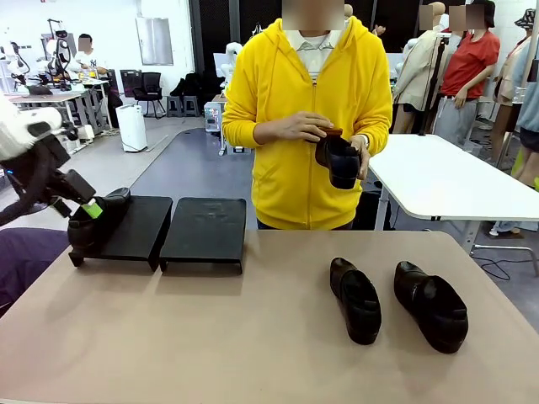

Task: Organize the shoes by placing them on the stand.
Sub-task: Place the Shoe from the middle of the table onto the Shoes Stand.

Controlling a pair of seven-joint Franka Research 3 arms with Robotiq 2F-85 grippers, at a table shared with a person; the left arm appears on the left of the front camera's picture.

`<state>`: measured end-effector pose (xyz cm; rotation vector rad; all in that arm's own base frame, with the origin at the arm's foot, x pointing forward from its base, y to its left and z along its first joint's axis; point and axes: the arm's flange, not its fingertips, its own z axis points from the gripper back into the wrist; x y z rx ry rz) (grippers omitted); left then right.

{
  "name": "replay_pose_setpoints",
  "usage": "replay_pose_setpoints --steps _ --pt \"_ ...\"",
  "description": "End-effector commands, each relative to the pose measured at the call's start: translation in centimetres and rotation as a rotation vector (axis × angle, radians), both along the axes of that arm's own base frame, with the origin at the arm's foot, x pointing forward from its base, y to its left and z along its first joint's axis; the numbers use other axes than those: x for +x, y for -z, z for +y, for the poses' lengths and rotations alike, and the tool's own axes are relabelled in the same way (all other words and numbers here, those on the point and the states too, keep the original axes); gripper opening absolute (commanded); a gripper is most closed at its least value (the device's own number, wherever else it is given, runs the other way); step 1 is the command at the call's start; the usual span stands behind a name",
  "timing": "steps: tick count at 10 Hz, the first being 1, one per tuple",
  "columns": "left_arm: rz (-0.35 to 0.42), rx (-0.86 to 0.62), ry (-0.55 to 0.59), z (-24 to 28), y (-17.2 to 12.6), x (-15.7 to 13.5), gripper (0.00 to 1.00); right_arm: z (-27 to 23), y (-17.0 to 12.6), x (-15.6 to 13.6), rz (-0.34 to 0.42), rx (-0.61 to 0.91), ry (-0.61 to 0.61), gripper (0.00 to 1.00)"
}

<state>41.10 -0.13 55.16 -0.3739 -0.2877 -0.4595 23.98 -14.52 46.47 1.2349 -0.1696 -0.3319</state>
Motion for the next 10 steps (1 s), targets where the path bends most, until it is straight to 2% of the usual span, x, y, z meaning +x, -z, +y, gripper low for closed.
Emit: replay_pose_setpoints --steps 1,2,3,4,5,6,7,10 --pt "0.069 -0.126 0.122 0.1 -2.7 -6.9 1.0 0.0 -0.4 0.2 -0.022 0.015 0.002 1.0" --pt "0.03 -0.086 0.018 -2.0 -2.8 -11.9 1.0 0.0 -0.4 0.2 -0.022 0.015 0.002 1.0" --pt "-0.042 -0.057 -0.002 -3.9 -1.9 -15.9 1.0 0.0 -0.4 0.2 -0.022 0.015 0.002 1.0" --pt "-0.112 -0.061 -0.001 -4.4 -0.4 -18.4 1.0 0.0 -0.4 0.2 -0.022 0.015 0.002 1.0" --pt "-0.067 -0.103 -0.039 -3.3 0.8 -17.9 1.0 0.0 -0.4 0.2 -0.022 0.015 0.002 1.0" --pt "0.136 -0.083 -0.104 -1.7 2.0 -14.5 1.0 0.0 -0.4 0.2 -0.022 0.015 0.002 1.0" --pt "-0.049 -0.064 0.011 -3.7 -1.1 -17.9 1.0 0.0 -0.4 0.2 -0.022 0.015 0.002 1.0" --pt "-0.049 -0.064 0.011 -3.7 -1.1 -17.9 1.0 0.0 -0.4 0.2 -0.022 0.015 0.002 1.0"
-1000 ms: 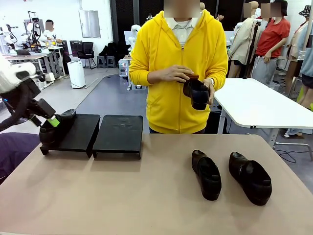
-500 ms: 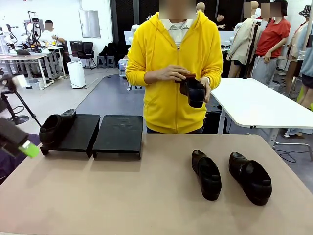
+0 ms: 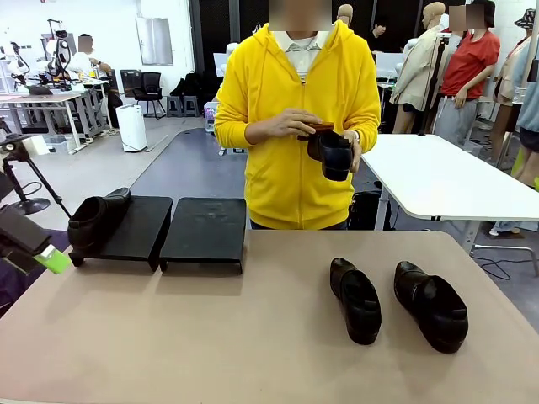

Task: Organize the shoes by placing them on the stand.
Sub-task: Place the Shoe from the middle of the table onto the Shoes Stand, then pick up one Shoe and place it in the middle of the table.

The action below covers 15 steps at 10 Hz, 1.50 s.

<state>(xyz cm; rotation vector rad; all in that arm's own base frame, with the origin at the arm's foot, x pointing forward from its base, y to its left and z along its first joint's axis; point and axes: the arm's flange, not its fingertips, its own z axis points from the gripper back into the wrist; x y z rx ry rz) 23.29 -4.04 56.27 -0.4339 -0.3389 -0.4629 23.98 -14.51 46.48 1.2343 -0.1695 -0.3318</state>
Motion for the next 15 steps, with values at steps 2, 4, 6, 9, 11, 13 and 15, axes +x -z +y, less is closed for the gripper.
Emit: replay_pose_setpoints --steps 2,4,6,9,11,13,15 --pt "-0.012 0.005 0.005 0.2 0.0 -0.1 1.0 0.0 -0.4 0.2 -0.022 0.016 0.002 1.0" --pt "-0.012 0.005 0.005 0.2 0.0 -0.1 1.0 0.0 -0.4 0.2 -0.022 0.016 0.002 1.0" --pt "-0.012 0.005 0.005 0.2 0.0 -0.1 1.0 0.0 -0.4 0.2 -0.022 0.016 0.002 1.0" --pt "-0.012 0.005 0.005 0.2 0.0 -0.1 1.0 0.0 -0.4 0.2 -0.022 0.016 0.002 1.0" --pt "-0.012 0.005 0.005 0.2 0.0 -0.1 1.0 0.0 -0.4 0.2 -0.022 0.016 0.002 1.0" --pt "-0.012 0.005 0.005 0.2 0.0 -0.1 1.0 0.0 -0.4 0.2 -0.022 0.016 0.002 1.0" --pt "-0.012 0.005 0.005 0.2 0.0 -0.1 1.0 3.6 -0.7 1.5 0.0 -0.119 -0.017 1.0"
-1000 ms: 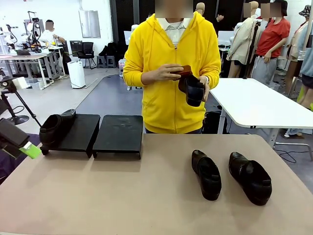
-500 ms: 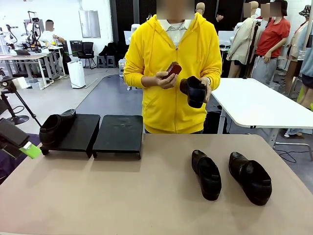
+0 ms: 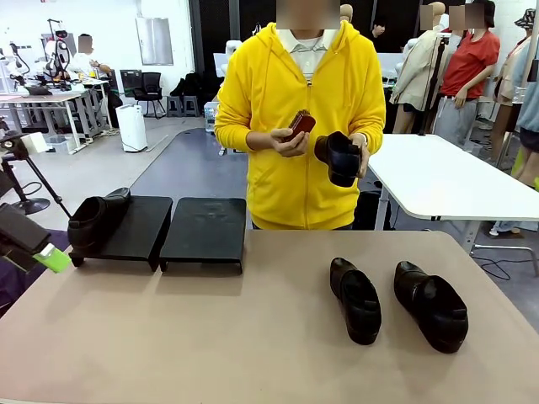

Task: Organize the shoes by placing them on the stand.
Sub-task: Pick up one Shoe and place it in the middle of the table.

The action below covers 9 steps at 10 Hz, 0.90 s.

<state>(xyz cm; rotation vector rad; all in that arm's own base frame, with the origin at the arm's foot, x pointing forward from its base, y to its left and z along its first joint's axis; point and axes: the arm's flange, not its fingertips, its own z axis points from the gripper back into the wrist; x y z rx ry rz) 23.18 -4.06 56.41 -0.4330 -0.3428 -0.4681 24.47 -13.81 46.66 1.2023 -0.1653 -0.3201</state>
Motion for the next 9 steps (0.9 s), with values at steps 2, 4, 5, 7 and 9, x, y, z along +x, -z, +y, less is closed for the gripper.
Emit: replay_pose_setpoints --steps 2,4,5,7,9 --pt "-0.007 0.005 0.001 0.3 0.1 0.0 1.0 9.1 -0.7 2.6 0.011 -0.299 -0.041 1.0" --pt "-0.007 0.005 0.001 0.3 0.1 0.0 1.0 11.9 -0.3 4.1 -0.012 -0.403 -0.083 1.0" --pt "-0.007 0.005 0.001 0.3 0.1 0.0 1.0 8.9 -0.7 4.4 -0.009 -0.326 -0.058 1.0" --pt "-0.007 0.005 0.001 0.3 0.1 0.0 1.0 2.3 -1.0 3.8 0.006 -0.322 -0.013 1.0" --pt "-0.007 0.005 0.001 0.3 0.1 0.0 1.0 -2.6 -2.2 0.4 -0.003 -0.304 0.042 1.0"
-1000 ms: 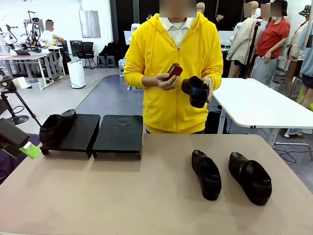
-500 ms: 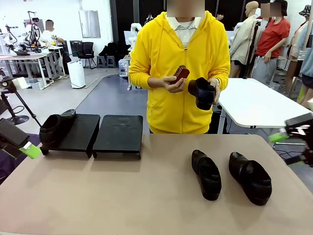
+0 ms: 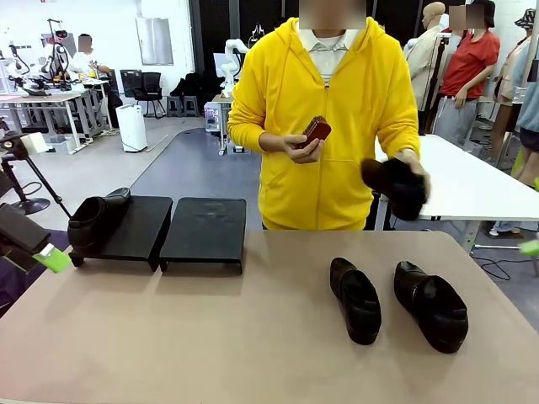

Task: Organize the shoes by placing them on the stand.
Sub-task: Pick up one Shoe and place it in the middle of the table.

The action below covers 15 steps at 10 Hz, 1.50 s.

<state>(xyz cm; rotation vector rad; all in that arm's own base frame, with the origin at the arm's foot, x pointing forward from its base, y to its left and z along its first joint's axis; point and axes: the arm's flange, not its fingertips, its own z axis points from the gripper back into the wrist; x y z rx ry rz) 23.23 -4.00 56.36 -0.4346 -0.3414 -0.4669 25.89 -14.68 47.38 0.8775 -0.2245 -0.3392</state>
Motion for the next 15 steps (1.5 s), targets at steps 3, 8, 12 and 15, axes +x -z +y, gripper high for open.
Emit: replay_pose_setpoints --steps 3,8,12,15 --pt "-0.009 0.006 0.002 0.2 0.1 0.0 1.0 -11.0 -2.9 -5.8 -0.038 0.067 0.063 1.0" --pt "-0.009 0.006 0.002 0.2 0.1 0.0 1.0 -19.6 -8.5 -10.1 0.012 0.05 0.309 1.0" --pt "-0.009 0.006 0.002 0.2 0.1 0.0 1.0 -18.1 -7.9 -9.1 0.019 0.04 0.277 1.0" --pt "-0.009 0.006 0.002 0.2 0.1 0.0 1.0 -13.5 -8.4 -6.4 0.035 -0.03 0.227 1.0"
